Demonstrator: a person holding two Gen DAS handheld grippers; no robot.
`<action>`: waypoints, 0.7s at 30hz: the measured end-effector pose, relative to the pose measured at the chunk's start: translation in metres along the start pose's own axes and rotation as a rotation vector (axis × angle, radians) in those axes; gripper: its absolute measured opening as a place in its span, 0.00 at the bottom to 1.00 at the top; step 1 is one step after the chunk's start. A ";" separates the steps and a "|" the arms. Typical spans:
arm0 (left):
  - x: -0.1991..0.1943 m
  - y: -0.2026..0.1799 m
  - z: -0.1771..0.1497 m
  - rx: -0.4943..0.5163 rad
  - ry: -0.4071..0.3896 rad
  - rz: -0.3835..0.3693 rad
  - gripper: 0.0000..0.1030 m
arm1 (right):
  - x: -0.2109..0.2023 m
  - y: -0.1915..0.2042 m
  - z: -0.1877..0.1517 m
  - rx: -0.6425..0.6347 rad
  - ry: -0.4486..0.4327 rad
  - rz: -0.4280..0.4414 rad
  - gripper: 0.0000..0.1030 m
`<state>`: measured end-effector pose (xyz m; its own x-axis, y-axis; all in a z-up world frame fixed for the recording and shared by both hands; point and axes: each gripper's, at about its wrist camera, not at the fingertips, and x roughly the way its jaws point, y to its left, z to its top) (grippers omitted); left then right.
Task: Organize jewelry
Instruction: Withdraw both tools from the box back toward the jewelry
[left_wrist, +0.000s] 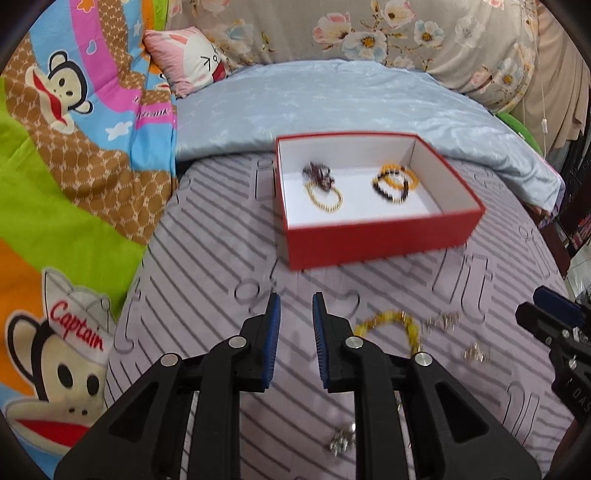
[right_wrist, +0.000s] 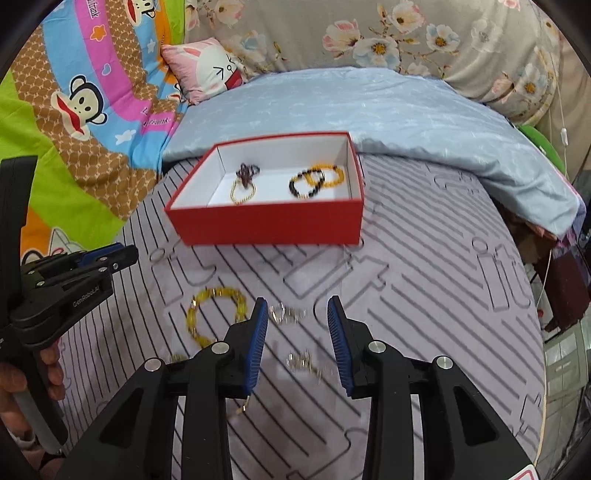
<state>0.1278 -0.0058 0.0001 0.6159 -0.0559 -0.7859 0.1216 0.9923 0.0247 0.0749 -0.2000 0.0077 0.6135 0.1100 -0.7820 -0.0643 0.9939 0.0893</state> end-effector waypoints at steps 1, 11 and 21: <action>-0.001 0.000 -0.009 0.004 0.013 -0.005 0.18 | 0.000 -0.002 -0.007 0.005 0.012 -0.002 0.33; -0.001 -0.011 -0.075 0.054 0.109 -0.067 0.24 | -0.001 -0.008 -0.054 0.050 0.087 0.001 0.33; 0.003 -0.023 -0.083 0.086 0.099 -0.084 0.28 | -0.002 -0.003 -0.061 0.054 0.100 0.015 0.33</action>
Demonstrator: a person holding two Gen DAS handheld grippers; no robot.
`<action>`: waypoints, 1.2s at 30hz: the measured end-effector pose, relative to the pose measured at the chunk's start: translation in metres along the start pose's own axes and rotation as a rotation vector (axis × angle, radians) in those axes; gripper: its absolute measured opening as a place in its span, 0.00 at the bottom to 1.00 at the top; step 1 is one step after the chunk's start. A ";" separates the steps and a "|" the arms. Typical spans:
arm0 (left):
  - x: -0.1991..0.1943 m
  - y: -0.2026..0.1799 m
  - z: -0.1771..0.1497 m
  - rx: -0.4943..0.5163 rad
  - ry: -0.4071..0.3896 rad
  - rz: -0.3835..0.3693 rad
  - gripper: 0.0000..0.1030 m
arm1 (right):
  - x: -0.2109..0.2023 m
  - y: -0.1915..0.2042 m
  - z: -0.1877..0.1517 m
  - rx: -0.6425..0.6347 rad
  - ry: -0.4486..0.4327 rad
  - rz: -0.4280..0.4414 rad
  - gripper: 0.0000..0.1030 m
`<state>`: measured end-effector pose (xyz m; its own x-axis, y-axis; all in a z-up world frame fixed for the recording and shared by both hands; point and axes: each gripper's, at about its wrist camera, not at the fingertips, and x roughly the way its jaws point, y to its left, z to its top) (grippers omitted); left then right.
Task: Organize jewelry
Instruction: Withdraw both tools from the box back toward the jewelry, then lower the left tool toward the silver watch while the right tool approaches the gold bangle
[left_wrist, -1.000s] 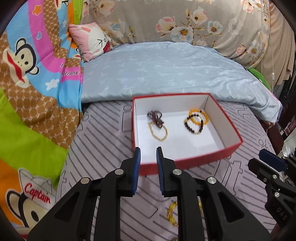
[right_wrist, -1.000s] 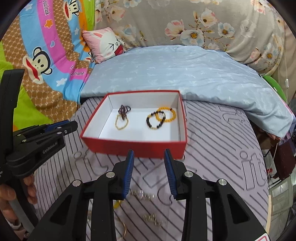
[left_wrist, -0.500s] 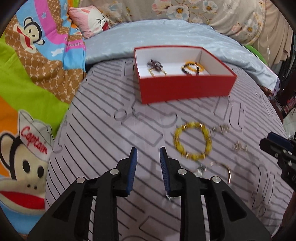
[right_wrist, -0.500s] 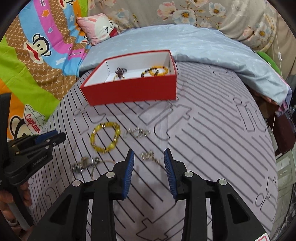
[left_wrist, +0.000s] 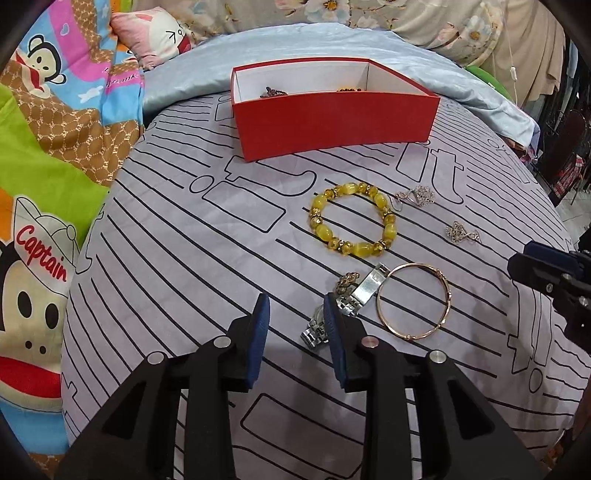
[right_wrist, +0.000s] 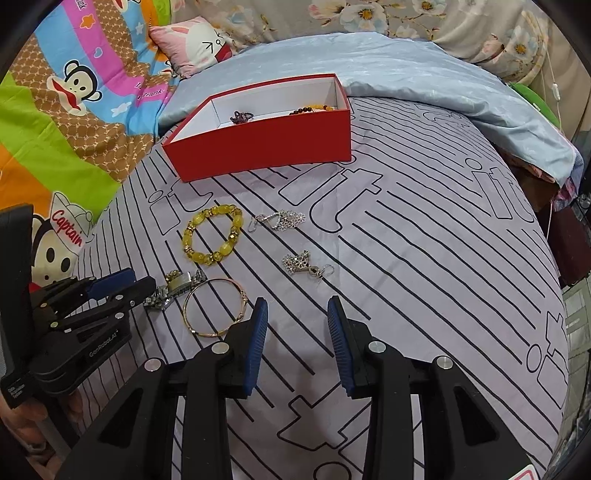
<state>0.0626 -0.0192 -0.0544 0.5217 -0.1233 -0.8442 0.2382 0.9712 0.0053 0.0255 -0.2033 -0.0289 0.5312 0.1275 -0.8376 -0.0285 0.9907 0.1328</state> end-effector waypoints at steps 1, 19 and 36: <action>-0.001 0.001 0.000 -0.002 -0.001 -0.007 0.28 | 0.000 0.000 0.000 -0.001 0.000 0.000 0.33; 0.010 -0.006 -0.009 0.019 0.032 -0.074 0.33 | 0.006 0.002 -0.003 0.001 0.015 0.019 0.33; -0.005 -0.004 -0.008 -0.011 0.032 -0.101 0.26 | 0.030 0.031 -0.001 -0.061 0.066 0.087 0.30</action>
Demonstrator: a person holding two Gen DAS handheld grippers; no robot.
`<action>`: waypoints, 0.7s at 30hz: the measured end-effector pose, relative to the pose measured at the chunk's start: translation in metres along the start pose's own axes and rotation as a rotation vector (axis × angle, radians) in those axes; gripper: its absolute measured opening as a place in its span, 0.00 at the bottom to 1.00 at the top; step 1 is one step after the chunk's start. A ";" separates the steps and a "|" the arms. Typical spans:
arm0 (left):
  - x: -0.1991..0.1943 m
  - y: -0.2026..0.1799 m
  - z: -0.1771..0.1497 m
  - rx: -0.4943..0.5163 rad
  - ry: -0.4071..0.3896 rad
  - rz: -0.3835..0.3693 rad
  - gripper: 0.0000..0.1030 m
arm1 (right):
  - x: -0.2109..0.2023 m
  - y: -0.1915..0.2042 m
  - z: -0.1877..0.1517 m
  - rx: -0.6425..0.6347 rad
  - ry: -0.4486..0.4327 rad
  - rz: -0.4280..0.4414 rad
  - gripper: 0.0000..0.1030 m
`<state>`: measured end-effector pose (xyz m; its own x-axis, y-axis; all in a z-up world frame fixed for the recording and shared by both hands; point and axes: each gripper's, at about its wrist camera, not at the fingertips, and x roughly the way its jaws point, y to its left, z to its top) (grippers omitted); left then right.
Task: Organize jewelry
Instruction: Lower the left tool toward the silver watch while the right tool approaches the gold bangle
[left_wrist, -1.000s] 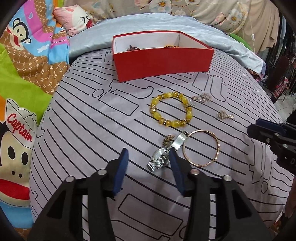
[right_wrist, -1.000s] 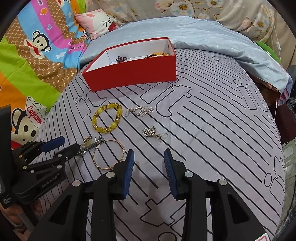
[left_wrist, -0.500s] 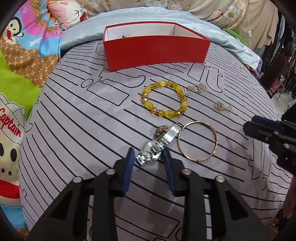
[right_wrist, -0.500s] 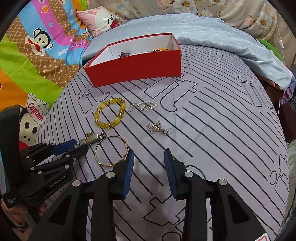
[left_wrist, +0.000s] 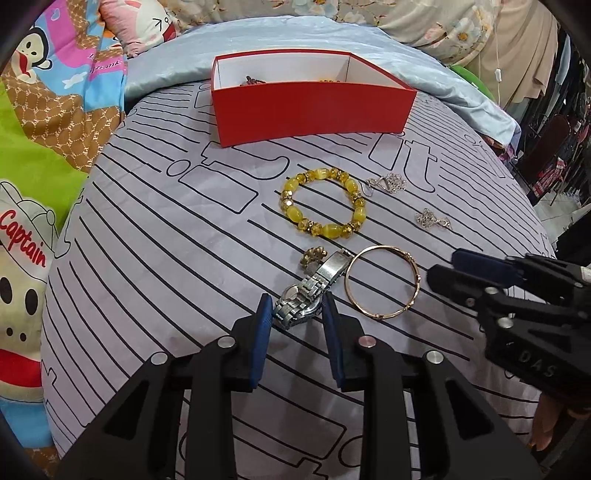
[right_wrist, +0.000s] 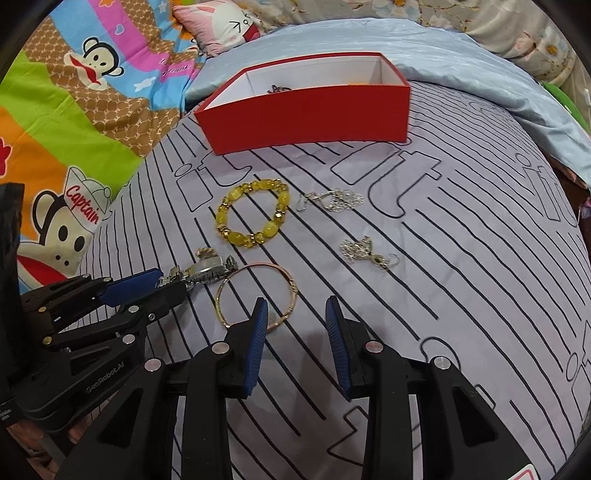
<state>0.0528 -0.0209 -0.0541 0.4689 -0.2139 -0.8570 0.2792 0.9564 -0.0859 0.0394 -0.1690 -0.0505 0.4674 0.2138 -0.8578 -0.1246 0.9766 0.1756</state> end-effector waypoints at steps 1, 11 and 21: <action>-0.001 0.001 0.000 -0.001 -0.002 0.000 0.26 | 0.002 0.001 0.001 -0.005 0.002 0.000 0.29; -0.012 0.005 0.003 -0.016 -0.007 -0.005 0.26 | 0.021 0.005 0.003 -0.034 0.034 -0.009 0.09; -0.022 0.007 0.008 -0.029 -0.020 -0.015 0.25 | 0.015 -0.002 0.004 -0.011 0.021 -0.008 0.02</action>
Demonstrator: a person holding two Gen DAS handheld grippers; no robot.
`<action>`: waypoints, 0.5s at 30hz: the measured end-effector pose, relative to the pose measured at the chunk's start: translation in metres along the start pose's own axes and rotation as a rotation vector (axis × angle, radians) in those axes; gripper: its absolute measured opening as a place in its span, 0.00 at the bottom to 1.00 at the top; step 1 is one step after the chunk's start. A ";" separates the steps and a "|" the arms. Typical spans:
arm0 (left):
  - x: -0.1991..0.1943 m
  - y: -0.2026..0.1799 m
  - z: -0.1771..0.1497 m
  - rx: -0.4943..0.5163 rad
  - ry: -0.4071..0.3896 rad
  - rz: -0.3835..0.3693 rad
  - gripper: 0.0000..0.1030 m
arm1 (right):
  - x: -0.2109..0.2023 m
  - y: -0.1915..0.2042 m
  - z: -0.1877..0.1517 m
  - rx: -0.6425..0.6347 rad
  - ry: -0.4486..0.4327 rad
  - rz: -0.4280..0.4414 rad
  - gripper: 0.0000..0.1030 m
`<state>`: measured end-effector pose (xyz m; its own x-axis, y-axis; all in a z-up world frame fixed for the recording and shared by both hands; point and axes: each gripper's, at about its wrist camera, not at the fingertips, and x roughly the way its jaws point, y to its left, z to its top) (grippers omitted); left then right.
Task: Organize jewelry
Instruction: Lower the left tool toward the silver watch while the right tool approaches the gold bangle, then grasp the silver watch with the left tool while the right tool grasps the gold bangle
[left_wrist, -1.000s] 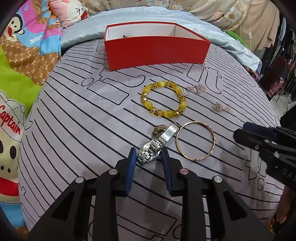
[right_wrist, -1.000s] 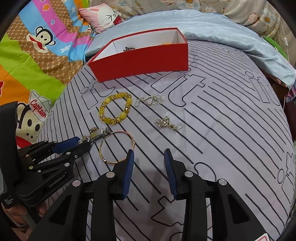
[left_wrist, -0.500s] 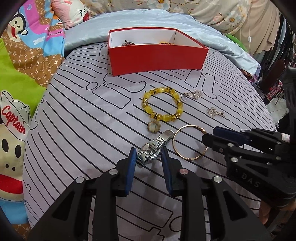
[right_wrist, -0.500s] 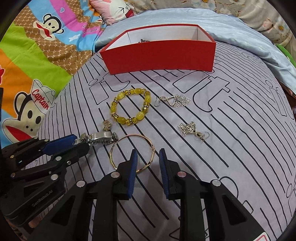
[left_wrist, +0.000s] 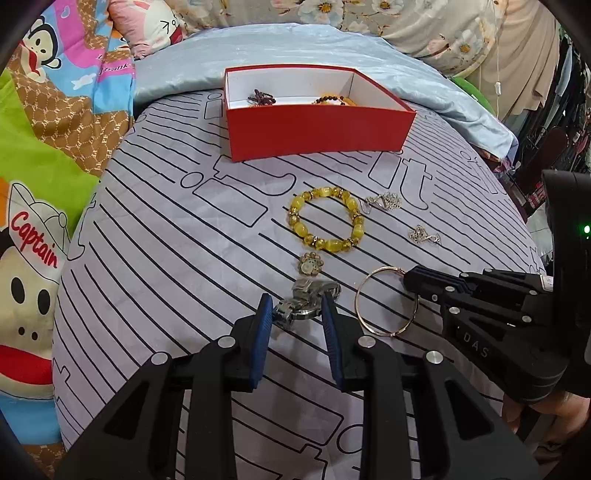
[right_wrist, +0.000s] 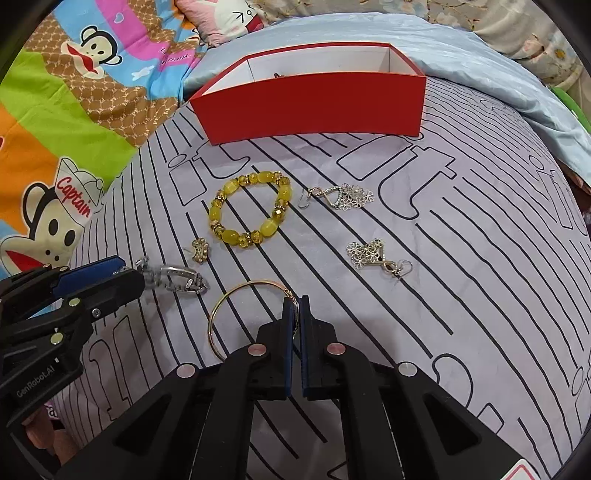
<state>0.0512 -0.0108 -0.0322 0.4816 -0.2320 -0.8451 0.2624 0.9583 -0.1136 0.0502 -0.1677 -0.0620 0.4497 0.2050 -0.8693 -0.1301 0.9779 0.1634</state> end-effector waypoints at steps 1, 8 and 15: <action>-0.001 0.001 0.001 -0.002 -0.003 0.000 0.25 | -0.003 -0.001 0.000 0.005 -0.006 0.002 0.02; -0.009 0.002 0.007 -0.005 -0.021 -0.001 0.25 | -0.018 -0.006 0.006 0.018 -0.042 0.002 0.02; -0.017 0.002 0.016 -0.004 -0.049 -0.004 0.25 | -0.032 -0.007 0.013 0.019 -0.078 0.002 0.02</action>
<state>0.0565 -0.0077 -0.0093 0.5208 -0.2434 -0.8182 0.2608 0.9580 -0.1189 0.0482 -0.1808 -0.0290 0.5169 0.2089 -0.8302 -0.1147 0.9779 0.1747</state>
